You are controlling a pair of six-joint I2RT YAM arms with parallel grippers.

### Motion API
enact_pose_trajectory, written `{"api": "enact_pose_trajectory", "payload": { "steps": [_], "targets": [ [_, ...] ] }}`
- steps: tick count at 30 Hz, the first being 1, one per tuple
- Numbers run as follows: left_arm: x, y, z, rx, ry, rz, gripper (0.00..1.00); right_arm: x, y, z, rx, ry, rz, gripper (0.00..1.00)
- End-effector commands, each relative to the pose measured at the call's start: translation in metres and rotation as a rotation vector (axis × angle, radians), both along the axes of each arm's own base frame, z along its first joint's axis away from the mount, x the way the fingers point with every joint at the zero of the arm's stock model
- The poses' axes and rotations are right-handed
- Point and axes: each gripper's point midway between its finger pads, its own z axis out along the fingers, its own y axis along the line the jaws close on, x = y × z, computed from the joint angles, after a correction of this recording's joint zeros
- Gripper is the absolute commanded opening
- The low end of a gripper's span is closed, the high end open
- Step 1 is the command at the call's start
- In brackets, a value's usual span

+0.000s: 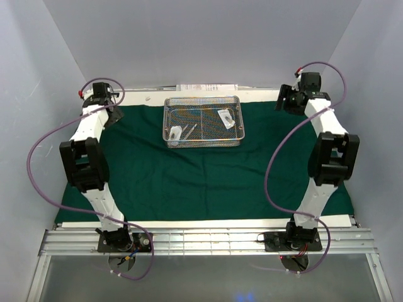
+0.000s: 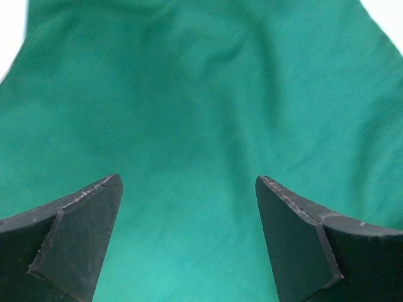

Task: Open and lay out the surgical kit
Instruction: Smooth out the surgical kit at the center of the board.

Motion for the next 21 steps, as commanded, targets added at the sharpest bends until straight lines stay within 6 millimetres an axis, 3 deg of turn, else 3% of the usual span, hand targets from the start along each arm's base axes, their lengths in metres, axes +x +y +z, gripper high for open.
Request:
{"api": "enact_pose_trajectory", "payload": {
  "steps": [1,5,7,8,9,12,21],
  "targets": [
    [-0.047,-0.001,-0.011,-0.019,0.077,0.066,0.98,-0.034,0.009,0.006,-0.018,0.009,-0.048,0.74],
    [-0.088,-0.006,-0.035,-0.044,0.173,0.07,0.98,-0.094,0.018,-0.011,-0.022,0.094,-0.073,0.74],
    [-0.111,-0.009,-0.048,-0.059,0.223,0.074,0.98,-0.111,0.014,-0.018,-0.039,0.11,-0.098,0.74],
    [-0.118,-0.009,-0.052,-0.067,0.236,0.079,0.98,-0.119,0.013,-0.012,-0.039,0.097,-0.105,0.74],
    [-0.124,-0.01,-0.056,-0.079,0.246,0.079,0.98,-0.133,0.013,-0.025,-0.043,0.131,-0.109,0.74],
    [-0.145,-0.011,-0.066,-0.091,0.29,0.084,0.98,-0.152,0.01,-0.032,-0.057,0.148,-0.126,0.74],
    [-0.182,-0.018,-0.081,-0.127,0.385,0.092,0.98,-0.175,-0.01,-0.048,-0.094,0.194,-0.251,0.74]
  ]
}}
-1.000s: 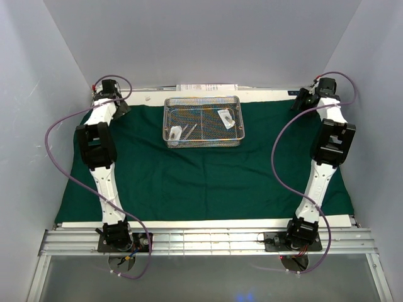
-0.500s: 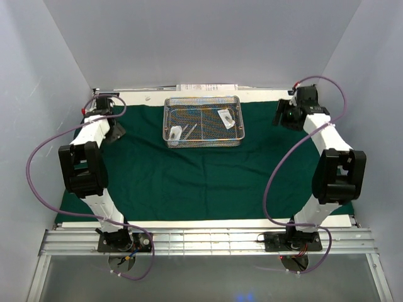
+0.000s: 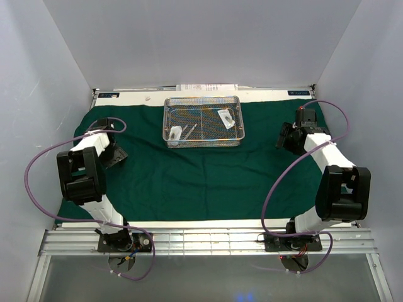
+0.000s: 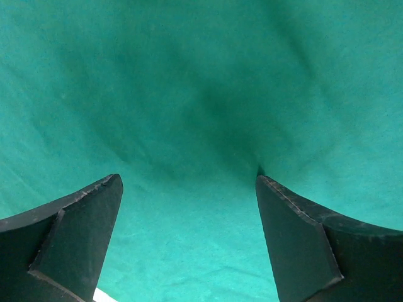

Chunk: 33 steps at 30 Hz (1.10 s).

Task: Open and lay out the surgical kit
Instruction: Smooth out the surgical kit at the center of the board.

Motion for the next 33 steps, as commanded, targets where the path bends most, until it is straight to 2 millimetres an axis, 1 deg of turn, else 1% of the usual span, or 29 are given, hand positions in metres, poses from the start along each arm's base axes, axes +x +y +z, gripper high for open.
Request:
{"api": "enact_pose_trajectory", "payload": {
  "steps": [1,2,4,5,7,11,17,22,25,27,28,31,32,33],
  "targets": [
    [-0.013,0.0,0.01,-0.007,-0.005,0.015,0.98,-0.008,-0.019,-0.002,-0.023,-0.004,-0.109,0.74],
    [-0.02,-0.001,0.007,-0.01,0.016,0.018,0.98,-0.011,-0.021,-0.003,-0.02,-0.002,-0.122,0.74],
    [-0.026,0.001,0.009,-0.008,0.018,0.025,0.98,-0.016,-0.028,-0.006,-0.017,0.008,-0.158,0.74],
    [-0.033,0.002,0.007,-0.008,0.033,0.03,0.98,-0.021,-0.03,-0.008,-0.019,0.019,-0.166,0.74],
    [-0.038,0.004,0.01,-0.01,0.034,0.045,0.98,-0.024,-0.034,-0.01,-0.027,0.026,-0.181,0.74],
    [-0.047,0.005,0.011,-0.004,0.053,0.038,0.98,-0.028,-0.035,-0.011,-0.034,0.041,-0.19,0.74],
    [-0.069,0.006,0.008,-0.003,0.101,0.05,0.98,-0.033,-0.036,-0.012,-0.027,0.051,-0.203,0.74],
    [-0.074,0.011,0.013,-0.006,0.107,0.069,0.98,-0.037,-0.034,-0.018,-0.003,0.068,-0.21,0.74],
    [-0.075,0.011,0.015,-0.016,0.104,0.071,0.98,-0.037,-0.032,-0.02,0.003,0.084,-0.187,0.74],
    [-0.069,0.011,0.023,-0.02,0.073,0.073,0.98,-0.034,-0.03,-0.019,0.002,0.081,-0.152,0.74],
    [-0.066,0.009,0.027,-0.031,0.057,0.071,0.98,-0.029,-0.03,-0.016,0.0,0.073,-0.145,0.74],
    [-0.044,0.008,0.047,-0.051,-0.03,0.067,0.98,-0.02,-0.029,-0.013,-0.008,0.062,-0.109,0.73],
    [-0.037,0.008,0.054,-0.051,-0.056,0.068,0.98,-0.008,-0.031,-0.005,-0.016,0.029,-0.102,0.73],
    [-0.023,0.011,0.067,-0.045,-0.106,0.068,0.98,-0.002,-0.032,-0.002,-0.029,0.018,-0.098,0.73]
  ]
}}
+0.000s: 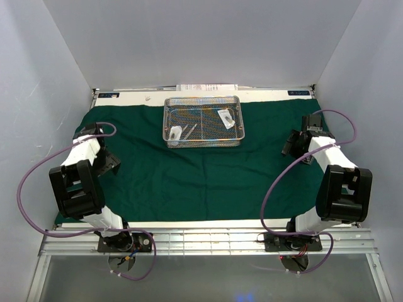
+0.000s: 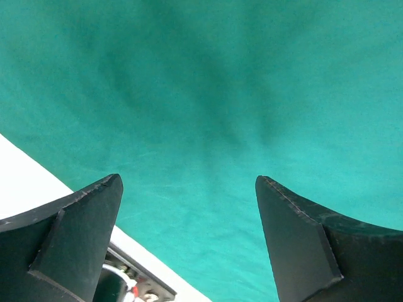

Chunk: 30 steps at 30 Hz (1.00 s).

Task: Open and lay out the surgical kit
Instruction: Smooth out the surgical kit at the center of the board.

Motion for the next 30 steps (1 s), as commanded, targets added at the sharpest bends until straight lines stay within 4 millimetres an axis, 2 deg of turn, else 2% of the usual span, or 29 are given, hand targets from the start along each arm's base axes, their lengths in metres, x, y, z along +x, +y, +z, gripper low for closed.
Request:
{"api": "enact_pose_trajectory", "payload": {
  "steps": [1,3,4,5,6,7,8,9,10,12,14,15,16,17,18,20,21,22,23,24,25,27,28,30],
  "targets": [
    [0.047,0.005,0.049,0.017,-0.216,0.002,0.98,0.037,-0.004,0.02,-0.034,-0.078,0.054,0.72],
    [0.068,0.005,0.062,0.024,-0.278,-0.007,0.98,0.059,-0.002,0.028,-0.031,-0.132,0.071,0.71],
    [0.079,0.005,0.065,0.035,-0.306,-0.019,0.98,0.065,-0.001,0.021,-0.025,-0.12,0.086,0.69],
    [0.088,0.004,0.061,0.032,-0.31,-0.025,0.98,0.073,0.0,0.022,-0.021,-0.13,0.094,0.68],
    [0.097,0.004,0.063,0.034,-0.326,-0.038,0.98,0.091,-0.001,0.033,-0.033,-0.177,0.1,0.67],
    [0.114,0.003,0.072,0.042,-0.37,-0.046,0.98,0.099,-0.003,0.026,-0.043,-0.167,0.099,0.65],
    [0.124,0.001,0.066,0.033,-0.369,-0.051,0.98,0.107,-0.005,0.027,-0.055,-0.176,0.101,0.64],
    [0.134,-0.001,0.066,0.031,-0.384,-0.07,0.98,0.124,-0.007,0.039,-0.067,-0.217,0.104,0.63],
    [0.153,-0.002,0.077,0.04,-0.431,-0.085,0.98,0.134,-0.009,0.031,-0.072,-0.21,0.108,0.61],
    [0.177,-0.001,0.071,0.057,-0.447,-0.109,0.98,0.161,-0.01,0.031,-0.086,-0.236,0.141,0.55],
    [0.201,0.0,0.08,0.076,-0.499,-0.127,0.98,0.178,-0.012,0.033,-0.1,-0.252,0.166,0.54],
    [0.213,-0.002,0.072,0.067,-0.506,-0.141,0.98,0.186,-0.012,0.023,-0.1,-0.238,0.176,0.53],
    [0.227,-0.001,0.081,0.076,-0.543,-0.143,0.98,0.199,-0.013,0.033,-0.111,-0.272,0.184,0.52],
    [0.234,0.0,0.073,0.073,-0.541,-0.144,0.98,0.205,-0.015,0.033,-0.126,-0.277,0.187,0.49],
    [0.246,-0.001,0.076,0.078,-0.578,-0.152,0.98,0.215,-0.017,0.031,-0.132,-0.285,0.187,0.48],
    [0.262,0.0,0.083,0.093,-0.624,-0.158,0.98,0.223,-0.02,0.027,-0.148,-0.28,0.194,0.47],
    [0.272,-0.001,0.08,0.094,-0.642,-0.168,0.98,0.227,-0.021,0.017,-0.154,-0.265,0.204,0.47],
    [0.278,-0.002,0.08,0.097,-0.654,-0.175,0.98,0.235,-0.022,0.021,-0.163,-0.276,0.208,0.47],
    [0.285,-0.001,0.082,0.102,-0.671,-0.179,0.98,0.236,-0.023,0.016,-0.167,-0.26,0.215,0.47],
    [0.293,-0.003,0.077,0.105,-0.682,-0.19,0.98,0.238,-0.024,0.003,-0.172,-0.234,0.223,0.47],
    [0.297,-0.003,0.074,0.108,-0.685,-0.201,0.98,0.244,-0.026,0.007,-0.181,-0.241,0.225,0.47],
    [0.306,-0.003,0.071,0.106,-0.704,-0.211,0.98,0.243,-0.027,-0.009,-0.185,-0.199,0.24,0.47],
    [0.31,-0.005,0.064,0.097,-0.702,-0.221,0.98,0.244,-0.028,-0.01,-0.188,-0.196,0.241,0.47],
    [0.318,-0.007,0.062,0.097,-0.72,-0.243,0.98,0.245,-0.029,-0.017,-0.193,-0.181,0.245,0.47]
  ]
}}
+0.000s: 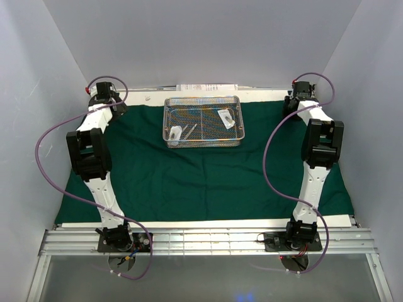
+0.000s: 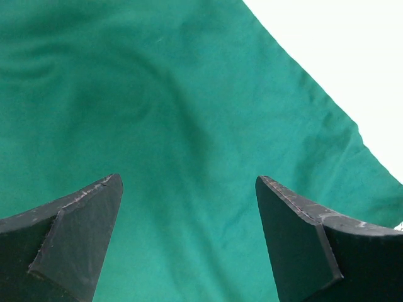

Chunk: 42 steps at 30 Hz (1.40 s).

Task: Open and lay out the surgical kit
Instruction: Smooth out the surgical kit at the center of the board.

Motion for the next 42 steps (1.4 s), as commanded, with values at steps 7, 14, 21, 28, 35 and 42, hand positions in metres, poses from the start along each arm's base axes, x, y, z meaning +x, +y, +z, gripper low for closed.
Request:
{"api": "enact_pose_trajectory", "payload": {
  "steps": [7,14,21,28,35,42],
  "targets": [
    [0.05,-0.007,0.005,0.044,-0.133,-0.115,0.98,0.006,-0.009,-0.016,-0.063,0.065,0.007,0.47],
    [0.058,-0.006,-0.016,0.062,-0.118,-0.144,0.98,-0.003,-0.014,-0.044,-0.081,0.15,-0.008,0.4],
    [0.059,-0.007,-0.027,0.061,-0.099,-0.159,0.98,-0.014,-0.014,-0.061,-0.068,0.197,-0.004,0.11],
    [0.065,-0.006,-0.034,0.069,-0.089,-0.173,0.98,-0.015,-0.031,-0.062,-0.023,0.193,-0.065,0.08],
    [0.067,-0.01,-0.038,0.057,-0.088,-0.196,0.98,-0.027,-0.057,-0.072,0.026,0.239,-0.193,0.08],
    [0.069,-0.012,-0.035,0.052,-0.096,-0.213,0.98,-0.032,-0.075,-0.078,0.079,0.262,-0.262,0.08]
  ]
}}
